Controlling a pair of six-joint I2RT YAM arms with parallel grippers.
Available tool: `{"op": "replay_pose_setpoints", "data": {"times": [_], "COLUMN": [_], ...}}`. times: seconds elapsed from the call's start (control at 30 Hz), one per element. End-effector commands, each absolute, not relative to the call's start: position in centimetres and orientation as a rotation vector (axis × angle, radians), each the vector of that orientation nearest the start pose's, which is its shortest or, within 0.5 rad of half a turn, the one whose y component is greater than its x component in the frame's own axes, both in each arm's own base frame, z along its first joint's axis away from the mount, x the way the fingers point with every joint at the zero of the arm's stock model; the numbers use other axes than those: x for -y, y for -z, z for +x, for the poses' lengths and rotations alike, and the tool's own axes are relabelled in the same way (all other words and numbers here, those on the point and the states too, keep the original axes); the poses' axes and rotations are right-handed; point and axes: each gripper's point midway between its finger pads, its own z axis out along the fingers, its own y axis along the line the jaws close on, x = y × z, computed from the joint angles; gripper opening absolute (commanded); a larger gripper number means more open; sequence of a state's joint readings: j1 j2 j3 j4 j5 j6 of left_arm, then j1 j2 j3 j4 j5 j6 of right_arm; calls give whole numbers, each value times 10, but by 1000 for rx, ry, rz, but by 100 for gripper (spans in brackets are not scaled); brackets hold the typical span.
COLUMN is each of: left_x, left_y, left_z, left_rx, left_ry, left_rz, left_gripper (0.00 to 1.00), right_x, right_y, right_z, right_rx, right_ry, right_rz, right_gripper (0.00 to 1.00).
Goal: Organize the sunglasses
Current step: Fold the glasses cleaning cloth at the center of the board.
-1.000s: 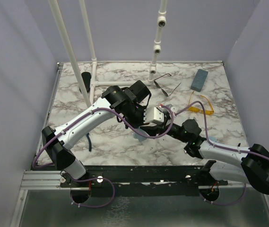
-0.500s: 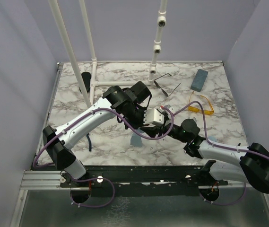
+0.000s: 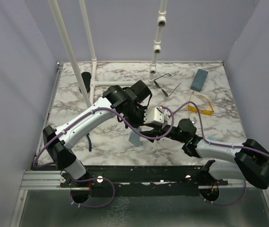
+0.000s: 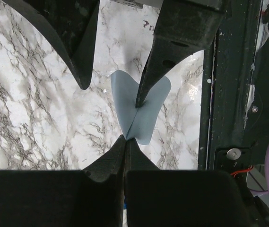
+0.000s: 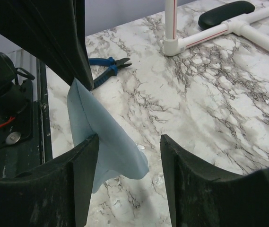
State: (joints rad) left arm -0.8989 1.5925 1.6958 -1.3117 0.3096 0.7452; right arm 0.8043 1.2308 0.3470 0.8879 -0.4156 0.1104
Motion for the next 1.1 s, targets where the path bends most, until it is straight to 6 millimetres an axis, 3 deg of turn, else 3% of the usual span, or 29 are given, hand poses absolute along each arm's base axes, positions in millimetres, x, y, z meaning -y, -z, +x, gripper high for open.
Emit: {"op": "replay_pose_setpoints", "data": {"times": [0.0, 0.5, 0.67, 0.9, 1.07], "left_x": [269, 271, 271, 271, 272], "left_y": [-222, -227, -224, -223, -223], "left_z": [181, 177, 177, 178, 178], "left_rx": [2228, 2172, 2168, 2176, 2177], "left_ry": [-556, -597, -589, -582, -590], "left_rz": [-2607, -2637, -2631, -2626, -2623], "left_gripper": [0, 0, 0, 0, 0], "right_x": [-319, -314, -316, -321, -319], "right_y": [-168, -164, -184, -198, -201], "right_z": [194, 211, 198, 190, 202], "right_rx": [-1398, -1437, -1360, -1319, -1341], "right_ry": [-1043, -966, -1012, -1009, -970], "right_rz": [-921, -844, -862, -886, -816], "right_gripper": [59, 60, 69, 72, 68]}}
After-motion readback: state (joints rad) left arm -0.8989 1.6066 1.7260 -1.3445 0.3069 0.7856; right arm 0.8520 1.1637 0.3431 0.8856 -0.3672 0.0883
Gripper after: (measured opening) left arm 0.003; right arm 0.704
